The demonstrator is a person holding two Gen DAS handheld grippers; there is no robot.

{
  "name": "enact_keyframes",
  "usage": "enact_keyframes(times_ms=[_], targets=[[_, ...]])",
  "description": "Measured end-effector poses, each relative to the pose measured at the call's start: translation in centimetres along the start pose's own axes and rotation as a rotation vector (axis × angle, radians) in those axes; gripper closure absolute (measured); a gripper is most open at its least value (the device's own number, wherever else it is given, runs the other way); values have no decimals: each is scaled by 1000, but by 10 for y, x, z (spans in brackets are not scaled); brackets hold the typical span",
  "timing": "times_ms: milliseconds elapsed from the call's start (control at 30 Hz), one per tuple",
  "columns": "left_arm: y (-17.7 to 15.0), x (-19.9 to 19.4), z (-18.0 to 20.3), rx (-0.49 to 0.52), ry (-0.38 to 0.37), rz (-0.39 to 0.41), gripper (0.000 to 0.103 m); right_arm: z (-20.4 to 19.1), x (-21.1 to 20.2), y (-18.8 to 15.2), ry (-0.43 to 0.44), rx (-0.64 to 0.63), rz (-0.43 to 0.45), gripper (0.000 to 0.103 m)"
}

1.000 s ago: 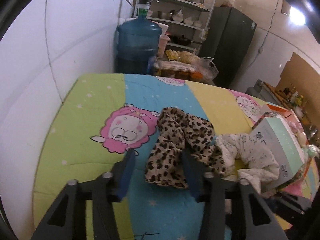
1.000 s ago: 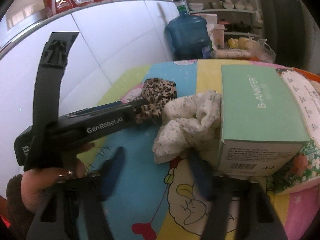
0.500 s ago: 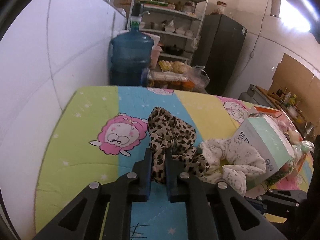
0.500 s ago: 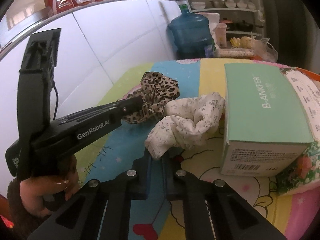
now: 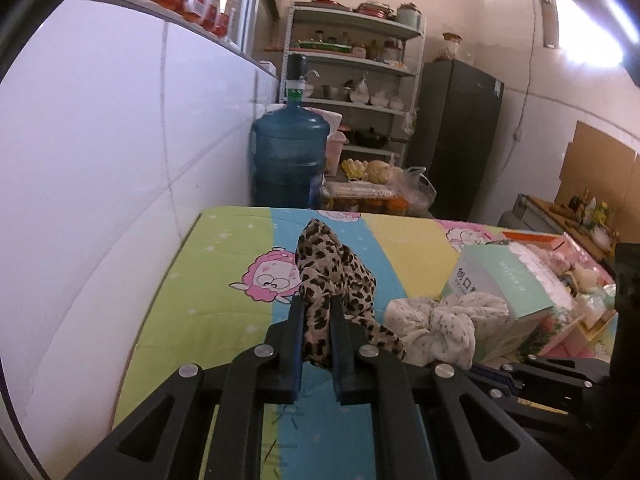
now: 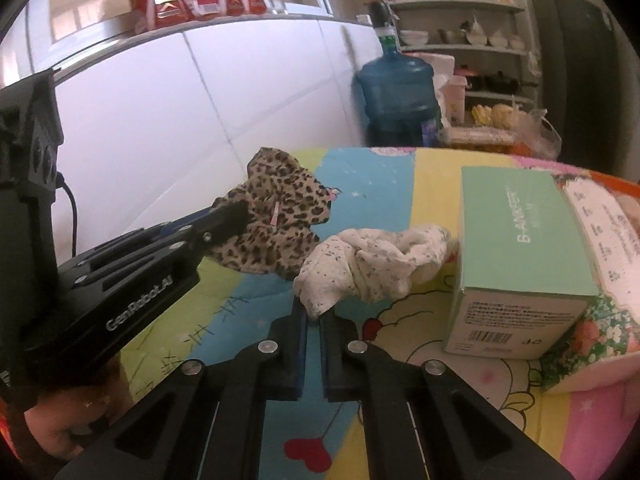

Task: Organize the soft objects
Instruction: 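Grasp the leopard-print cloth with left gripper while right grasps the white floral cloth, then lift both cloths and carry them over the orange tray box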

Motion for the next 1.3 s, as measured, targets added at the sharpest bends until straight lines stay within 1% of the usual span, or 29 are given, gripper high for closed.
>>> enact_keyframes(times_ms=[267, 567, 967, 1300], targets=[[9, -33, -7, -41, 16, 44, 92, -21, -31, 9, 43, -34, 44, 98], [14, -62, -3, -32, 31, 77, 92, -35, -68, 18, 65, -65, 92, 98], [20, -96, 21, 4, 31, 114, 92, -39, -109, 29, 68, -88, 143, 98], [23, -113, 50, 27, 3, 129, 92, -34, -143, 32, 58, -98, 186, 98]])
Point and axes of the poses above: each gripper's, at about its wrist camera, not at the fingertips, and x roughly the way its jaws point, z to its right, y to its top, the point moved 7 cm from there along x, roughly the way its jaws point, and after that the axes turned 15 degrees about z, right-handed, at the moved point
